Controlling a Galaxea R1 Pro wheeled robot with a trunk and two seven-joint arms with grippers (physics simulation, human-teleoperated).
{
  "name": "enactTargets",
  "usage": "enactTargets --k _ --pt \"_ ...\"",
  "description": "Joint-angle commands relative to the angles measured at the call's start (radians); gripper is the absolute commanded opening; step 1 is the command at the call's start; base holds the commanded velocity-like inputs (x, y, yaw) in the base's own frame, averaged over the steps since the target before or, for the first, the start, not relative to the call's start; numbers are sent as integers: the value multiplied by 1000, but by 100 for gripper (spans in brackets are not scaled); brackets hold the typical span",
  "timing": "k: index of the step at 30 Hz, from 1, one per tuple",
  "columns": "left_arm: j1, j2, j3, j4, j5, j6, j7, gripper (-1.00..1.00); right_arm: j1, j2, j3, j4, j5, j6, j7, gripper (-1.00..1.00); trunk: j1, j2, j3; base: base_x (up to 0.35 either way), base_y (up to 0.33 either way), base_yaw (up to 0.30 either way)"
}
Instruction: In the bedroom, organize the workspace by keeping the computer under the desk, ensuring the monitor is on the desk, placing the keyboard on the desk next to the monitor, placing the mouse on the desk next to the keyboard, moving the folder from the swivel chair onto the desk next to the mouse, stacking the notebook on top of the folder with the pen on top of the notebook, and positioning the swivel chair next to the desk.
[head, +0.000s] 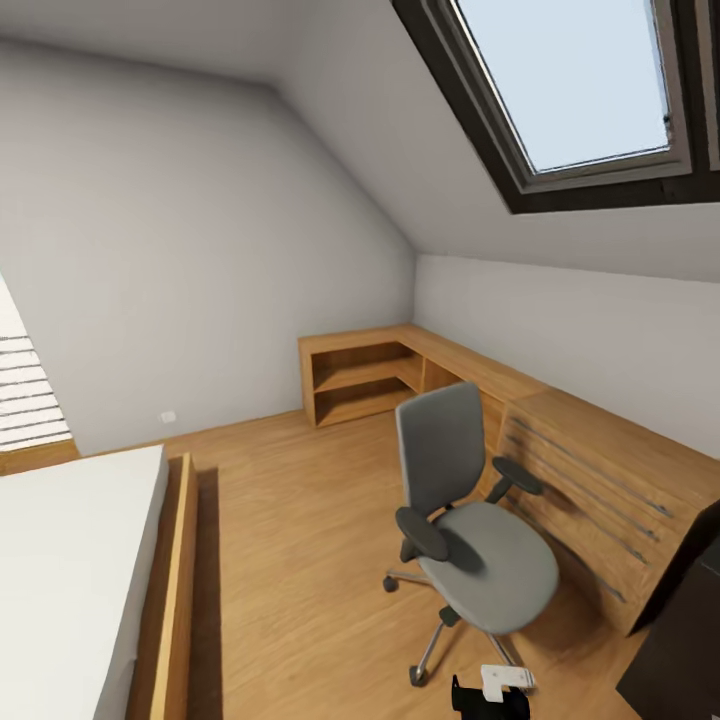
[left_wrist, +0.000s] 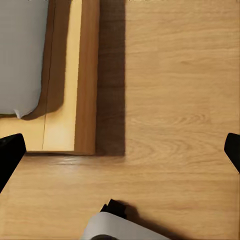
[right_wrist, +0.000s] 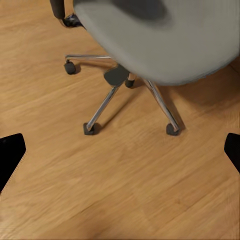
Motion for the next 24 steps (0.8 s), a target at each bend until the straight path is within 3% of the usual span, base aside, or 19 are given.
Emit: enactTargets --k 1,10,24 --pt "-1 1 -8 1 7 -4 7 100 -1 0 9 1 -6 -3 -4 100 1 -2 -3 293 -112 199" --pt "-1 1 -8 2 7 -4 7 100 -1 0 10 1 -5 -3 -3 100 1 -2 -13 239 -145 199" --pt "-1 1 -8 2 6 -4 7 100 -1 0 12 2 -3 -3 -2 100 1 -2 -29 35 -47 199"
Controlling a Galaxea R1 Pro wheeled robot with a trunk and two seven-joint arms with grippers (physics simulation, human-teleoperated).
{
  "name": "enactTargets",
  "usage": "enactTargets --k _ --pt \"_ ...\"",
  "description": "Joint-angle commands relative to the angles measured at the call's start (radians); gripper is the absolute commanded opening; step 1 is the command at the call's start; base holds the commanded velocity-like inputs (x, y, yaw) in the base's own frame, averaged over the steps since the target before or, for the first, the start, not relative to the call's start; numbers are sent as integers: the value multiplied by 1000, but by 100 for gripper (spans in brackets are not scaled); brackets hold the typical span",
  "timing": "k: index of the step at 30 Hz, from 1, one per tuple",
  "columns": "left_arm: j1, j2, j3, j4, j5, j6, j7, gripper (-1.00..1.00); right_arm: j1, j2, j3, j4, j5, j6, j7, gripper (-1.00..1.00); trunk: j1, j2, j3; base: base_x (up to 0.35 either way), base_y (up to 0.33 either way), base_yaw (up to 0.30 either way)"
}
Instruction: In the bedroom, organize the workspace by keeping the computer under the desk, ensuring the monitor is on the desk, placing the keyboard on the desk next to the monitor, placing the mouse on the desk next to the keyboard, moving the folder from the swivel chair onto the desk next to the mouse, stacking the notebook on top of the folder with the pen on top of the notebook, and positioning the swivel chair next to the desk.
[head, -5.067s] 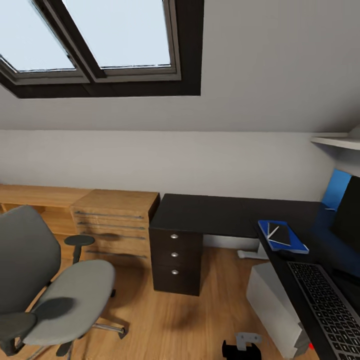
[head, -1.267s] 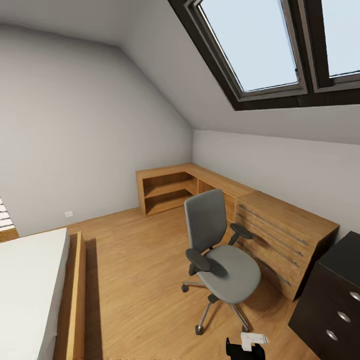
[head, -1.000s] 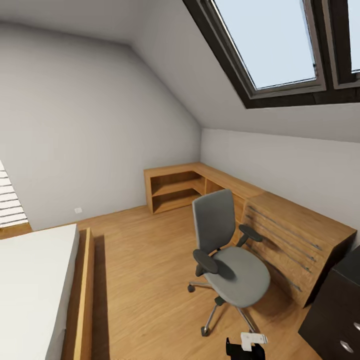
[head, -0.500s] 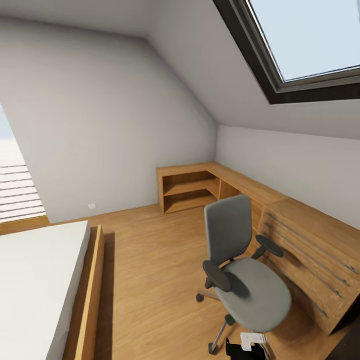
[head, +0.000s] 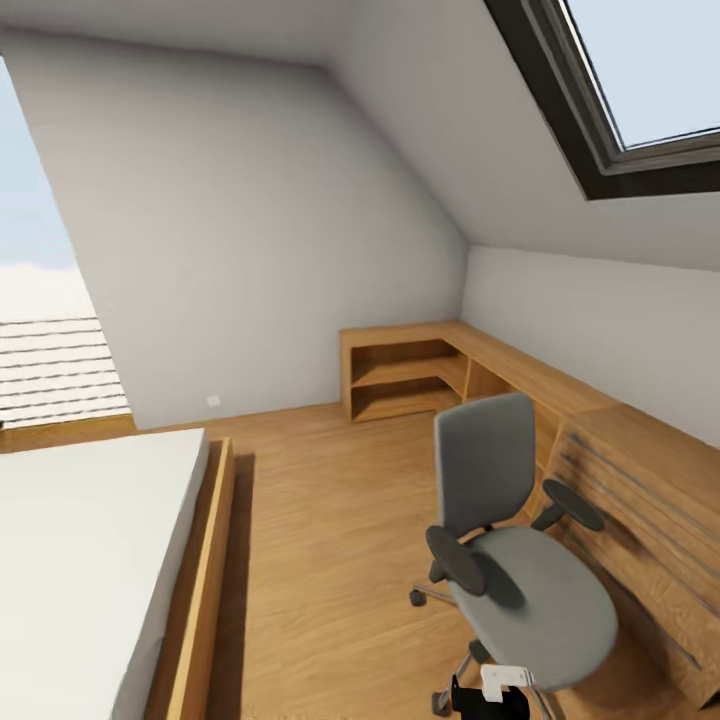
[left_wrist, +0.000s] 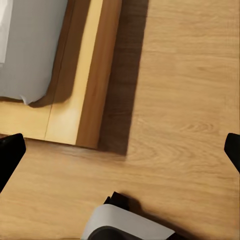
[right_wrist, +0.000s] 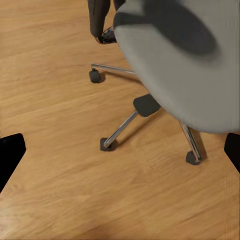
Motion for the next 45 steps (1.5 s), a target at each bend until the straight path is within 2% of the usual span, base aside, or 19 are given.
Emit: enactTargets --k 1,15,38,43,45 --pt "-1 0 -8 0 7 -4 7 100 -1 0 9 1 -7 -3 -4 100 0 -2 -3 3 -194 199" --pt "-1 1 -8 12 7 -4 7 100 -1 0 9 1 -7 -3 -4 100 0 -2 -18 1 -213 211" --pt "-1 0 -10 16 6 -4 6 100 -1 0 10 2 -5 -3 -4 100 0 -2 -40 0 -10 225" --pt "-1 -3 -22 16 -1 -5 6 100 -1 0 10 2 -5 -4 -4 100 0 -2 -44 0 0 231" --pt "-1 -3 -36 16 -16 -5 6 100 -1 0 10 2 -5 -4 -4 100 0 -2 -46 0 0 231"
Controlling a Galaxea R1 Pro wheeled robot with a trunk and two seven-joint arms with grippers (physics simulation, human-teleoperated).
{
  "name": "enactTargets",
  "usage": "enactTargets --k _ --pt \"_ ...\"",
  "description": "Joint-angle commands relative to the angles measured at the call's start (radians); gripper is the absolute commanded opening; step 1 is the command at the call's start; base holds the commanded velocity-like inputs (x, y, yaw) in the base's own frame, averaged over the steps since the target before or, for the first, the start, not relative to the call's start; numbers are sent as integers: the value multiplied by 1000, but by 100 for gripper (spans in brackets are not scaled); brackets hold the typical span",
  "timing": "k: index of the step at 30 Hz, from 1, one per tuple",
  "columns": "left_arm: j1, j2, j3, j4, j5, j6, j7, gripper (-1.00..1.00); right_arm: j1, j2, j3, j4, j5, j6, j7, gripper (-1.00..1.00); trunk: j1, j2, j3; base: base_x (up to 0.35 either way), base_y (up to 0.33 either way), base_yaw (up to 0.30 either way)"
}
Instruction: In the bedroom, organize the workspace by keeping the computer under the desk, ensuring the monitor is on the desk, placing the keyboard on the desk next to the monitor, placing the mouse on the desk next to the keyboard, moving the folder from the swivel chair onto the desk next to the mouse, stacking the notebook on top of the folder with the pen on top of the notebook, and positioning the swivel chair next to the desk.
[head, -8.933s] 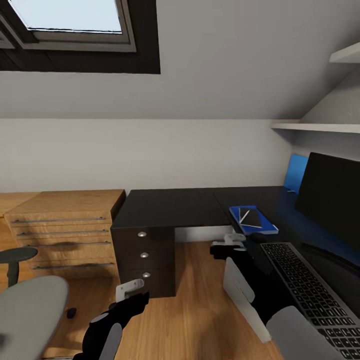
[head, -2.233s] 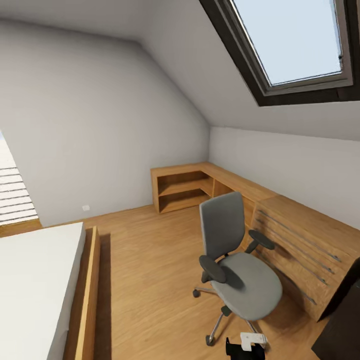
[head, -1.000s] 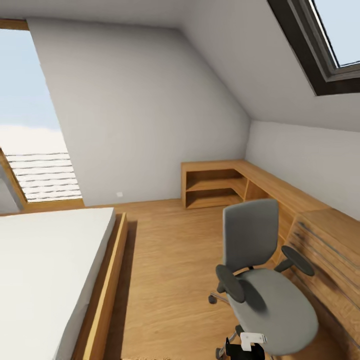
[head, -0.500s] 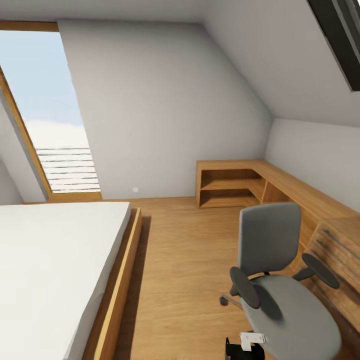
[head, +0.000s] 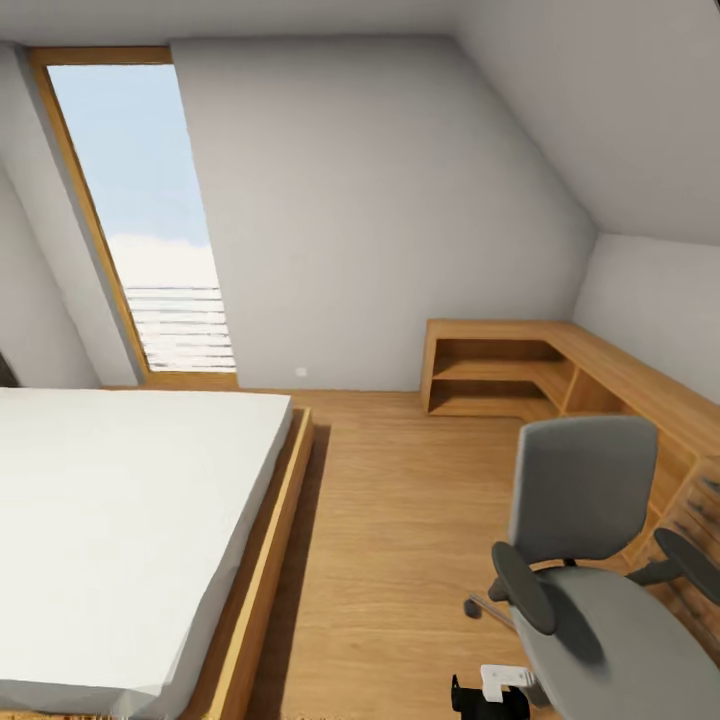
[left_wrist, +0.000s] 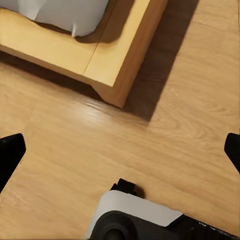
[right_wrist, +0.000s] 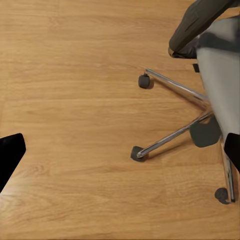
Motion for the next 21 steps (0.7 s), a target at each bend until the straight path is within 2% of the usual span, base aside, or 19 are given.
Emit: enactTargets --k 1,5,7,11,12,13,15,17,19,21 --pt "-1 0 -31 -13 -34 -5 10 100 -1 0 9 2 -6 -5 -4 100 0 -1 -2 0 0 127" --pt "-1 -2 -40 -74 -58 2 10 100 -1 -2 8 4 -6 -6 -4 100 0 -1 -4 0 0 65" --pt "-1 -2 -43 -165 -66 37 9 100 -1 -14 8 6 -6 -22 -3 100 0 -1 -4 0 0 18" --pt "-1 -2 -43 -254 -68 126 9 100 -1 -26 9 8 -7 -63 -2 100 0 -1 -4 0 0 8" --pt "-1 -2 -44 -302 -68 193 11 100 -1 -29 9 8 -7 -83 -2 100 0 -1 -4 0 0 4" --pt "-1 -2 -44 -373 -67 307 13 100 4 -32 9 9 -7 -102 -2 100 0 -1 -4 0 0 2" --pt "-1 -3 -43 -427 -65 412 11 100 11 -34 9 9 -7 -113 -2 100 0 -1 -4 0 0 1" --pt "-1 -4 -43 -438 -64 447 9 100 14 -34 9 9 -7 -118 -1 100 0 -1 -4 0 0 0" --pt "-1 -4 -43 -423 -64 454 8 100 16 -35 9 9 -7 -120 -1 100 0 -1 -4 0 0 0" --pt "-1 -3 -44 -363 -66 398 7 100 17 -35 9 9 -8 -122 -1 100 0 -1 -4 0 0 0"
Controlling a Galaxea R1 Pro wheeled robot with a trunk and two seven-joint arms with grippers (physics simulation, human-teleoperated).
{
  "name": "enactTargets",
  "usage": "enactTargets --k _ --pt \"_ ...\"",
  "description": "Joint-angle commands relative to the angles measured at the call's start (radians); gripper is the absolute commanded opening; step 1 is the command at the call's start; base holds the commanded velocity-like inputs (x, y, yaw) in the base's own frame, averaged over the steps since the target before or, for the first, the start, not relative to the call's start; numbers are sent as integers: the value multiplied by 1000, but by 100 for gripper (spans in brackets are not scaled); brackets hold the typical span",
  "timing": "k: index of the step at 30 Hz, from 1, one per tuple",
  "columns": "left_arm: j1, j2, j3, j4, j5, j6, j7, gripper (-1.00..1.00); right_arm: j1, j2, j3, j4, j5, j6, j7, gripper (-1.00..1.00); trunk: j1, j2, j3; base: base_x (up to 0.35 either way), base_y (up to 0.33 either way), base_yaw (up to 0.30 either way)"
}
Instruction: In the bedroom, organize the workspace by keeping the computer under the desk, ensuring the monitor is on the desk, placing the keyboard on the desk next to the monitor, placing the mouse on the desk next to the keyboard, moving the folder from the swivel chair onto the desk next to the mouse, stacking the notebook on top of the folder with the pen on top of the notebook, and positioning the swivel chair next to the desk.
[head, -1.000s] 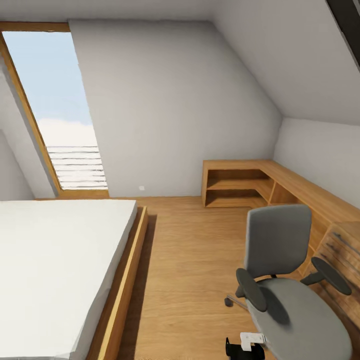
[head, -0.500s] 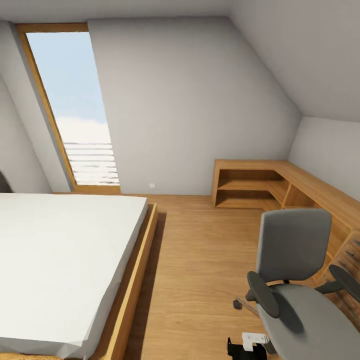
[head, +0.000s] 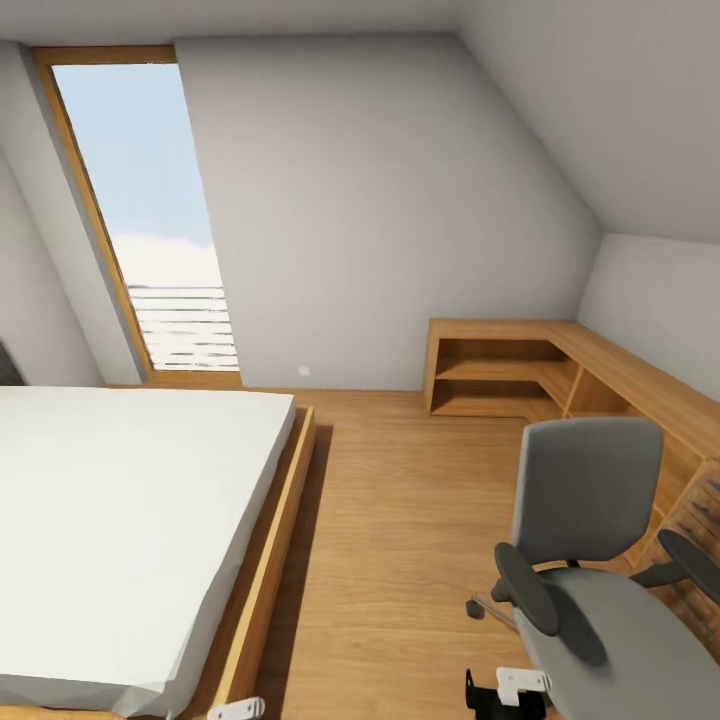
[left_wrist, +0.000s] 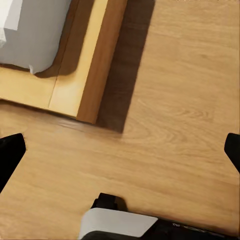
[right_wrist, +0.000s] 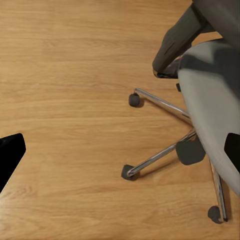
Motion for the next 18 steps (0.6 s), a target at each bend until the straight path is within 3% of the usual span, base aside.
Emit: enactTargets --k 1,3,7,11,18 --pt "-1 1 -5 11 8 -16 8 100 -1 1 9 2 -5 -3 -4 100 0 -2 -2 0 0 0" --pt "-1 2 -6 41 7 -72 8 100 0 2 9 2 -5 -3 -4 100 0 -2 -2 0 0 0" --pt "-1 2 -7 62 6 -118 9 100 0 6 9 2 -6 -3 -4 100 0 -2 -2 2 0 0" --pt "-1 1 -7 72 6 -141 10 100 0 8 9 2 -7 -4 -4 100 0 -2 -2 115 29 0" --pt "-1 1 -8 76 6 -150 10 100 1 9 9 1 -8 -4 -4 100 0 -2 1 265 75 -46"
